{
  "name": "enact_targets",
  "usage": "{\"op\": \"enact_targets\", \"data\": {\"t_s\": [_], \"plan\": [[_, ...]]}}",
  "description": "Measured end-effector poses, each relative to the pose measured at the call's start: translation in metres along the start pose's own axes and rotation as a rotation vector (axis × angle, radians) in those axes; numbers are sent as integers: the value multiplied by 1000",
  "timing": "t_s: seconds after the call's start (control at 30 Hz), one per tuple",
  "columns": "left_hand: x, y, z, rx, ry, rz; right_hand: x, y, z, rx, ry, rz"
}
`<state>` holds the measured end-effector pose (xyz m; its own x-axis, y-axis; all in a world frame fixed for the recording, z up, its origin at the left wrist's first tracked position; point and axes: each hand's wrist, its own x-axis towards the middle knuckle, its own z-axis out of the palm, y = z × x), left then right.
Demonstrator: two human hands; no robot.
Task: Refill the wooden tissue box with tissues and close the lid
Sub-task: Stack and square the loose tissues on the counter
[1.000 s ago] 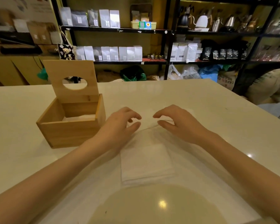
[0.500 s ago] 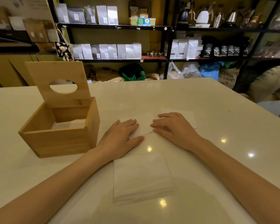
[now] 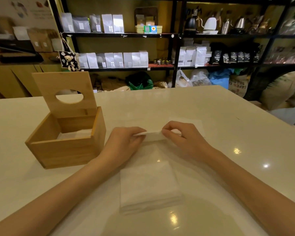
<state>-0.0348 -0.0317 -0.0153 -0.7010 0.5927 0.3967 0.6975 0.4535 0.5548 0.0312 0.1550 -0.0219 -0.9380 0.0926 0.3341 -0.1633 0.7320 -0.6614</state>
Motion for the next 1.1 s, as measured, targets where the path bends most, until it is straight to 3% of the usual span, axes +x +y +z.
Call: {"op": "enact_targets", "data": {"t_s": [0.13,0.27,0.53,0.73,0.97,1.1], "plan": [[5,22,-30,-289,-149,-187,0,-29,-20,347,-2,66],[-3,31,-50,-626,-270,-477,-8,-46,-39,543,-143,136],[-45,28,-63,-824,-613,-610,-38,-43,-33,656,-391,374],[-59,13,-53,-734,-560,-673,-46,-38,-16,603,-379,413],[-60,10,-48,-584,-463,-666,-46,-39,1,427,-229,280],[-61,10,-44,-241,-404,-579,-52,-40,9,39,-158,99]]}}
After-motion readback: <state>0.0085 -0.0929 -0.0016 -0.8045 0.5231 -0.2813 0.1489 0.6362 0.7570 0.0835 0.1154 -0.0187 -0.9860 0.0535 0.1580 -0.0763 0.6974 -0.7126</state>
